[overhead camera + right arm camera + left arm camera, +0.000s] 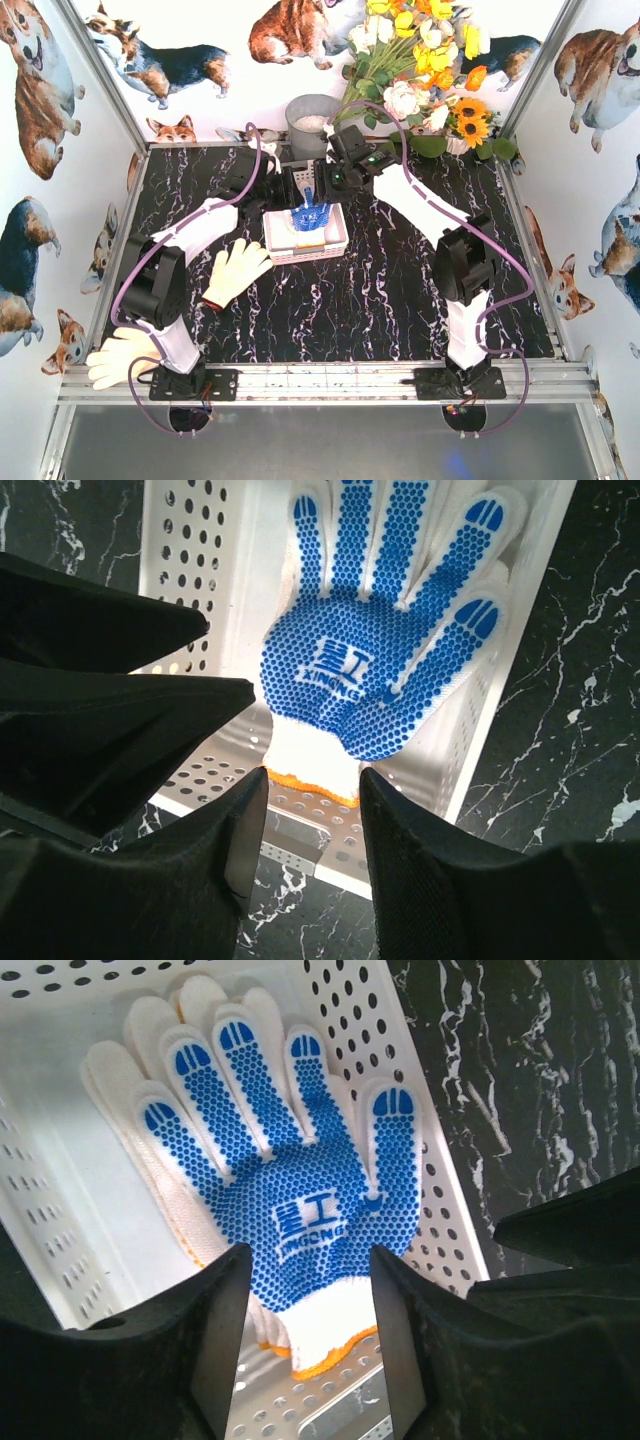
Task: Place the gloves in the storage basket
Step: Place the glove in the bin.
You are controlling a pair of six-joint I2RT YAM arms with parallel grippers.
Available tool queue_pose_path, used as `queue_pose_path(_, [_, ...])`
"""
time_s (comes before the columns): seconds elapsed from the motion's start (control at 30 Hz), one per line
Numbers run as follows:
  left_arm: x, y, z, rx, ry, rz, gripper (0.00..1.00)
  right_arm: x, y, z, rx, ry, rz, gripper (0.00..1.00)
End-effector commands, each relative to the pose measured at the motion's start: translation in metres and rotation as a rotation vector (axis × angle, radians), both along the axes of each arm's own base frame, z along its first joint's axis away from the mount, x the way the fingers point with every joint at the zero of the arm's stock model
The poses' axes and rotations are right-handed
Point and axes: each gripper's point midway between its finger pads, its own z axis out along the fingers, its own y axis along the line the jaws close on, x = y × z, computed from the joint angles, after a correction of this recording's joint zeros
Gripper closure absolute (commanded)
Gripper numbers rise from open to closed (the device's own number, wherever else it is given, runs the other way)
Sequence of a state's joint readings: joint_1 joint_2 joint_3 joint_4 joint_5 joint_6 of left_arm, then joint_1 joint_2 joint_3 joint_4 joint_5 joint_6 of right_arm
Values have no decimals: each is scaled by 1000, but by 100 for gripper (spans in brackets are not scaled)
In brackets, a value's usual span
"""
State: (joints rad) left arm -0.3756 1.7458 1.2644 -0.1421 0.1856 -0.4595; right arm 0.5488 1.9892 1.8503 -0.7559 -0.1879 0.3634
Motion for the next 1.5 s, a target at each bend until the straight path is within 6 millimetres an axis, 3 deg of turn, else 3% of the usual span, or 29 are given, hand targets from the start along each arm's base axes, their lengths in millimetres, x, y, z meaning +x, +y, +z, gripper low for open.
queue_pose_path(0.0, [7, -15, 3, -56, -17, -32, 59, 13, -1, 14, -10, -63, -22, 59])
queue_pose_path(0.2, [9, -28, -18, -97, 34, -57, 72, 25, 4, -10, -22, -26, -53, 70])
queue_pose_path(0.33, [7, -40, -25, -109, 47, -86, 76, 31, 3, -23, -50, -14, -71, 80])
queue_pose_path(0.47, [5, -47, -39, -95, 71, -109, 80, 34, -1, -34, -84, -4, -89, 83])
queue_pose_path(0.73, [5, -28, -78, 9, 128, -39, 85, 33, 5, -62, -79, 62, -96, 85])
queue_pose_path(0.93, [4, -11, -92, 84, 152, 9, 86, 34, 16, -77, -43, 94, -86, 86])
queue_pose_path(1.23, [-2, 1, -100, 113, 168, 44, 86, 33, 22, -100, -32, 137, -77, 87])
queue_pose_path(1.37, [-3, -1, -98, 95, 163, 35, 83, 34, 25, -92, -13, 127, -72, 87])
queue_pose_path(1.47, [0, -10, -77, 49, 109, -7, 76, 36, 27, -70, 13, 88, -63, 85])
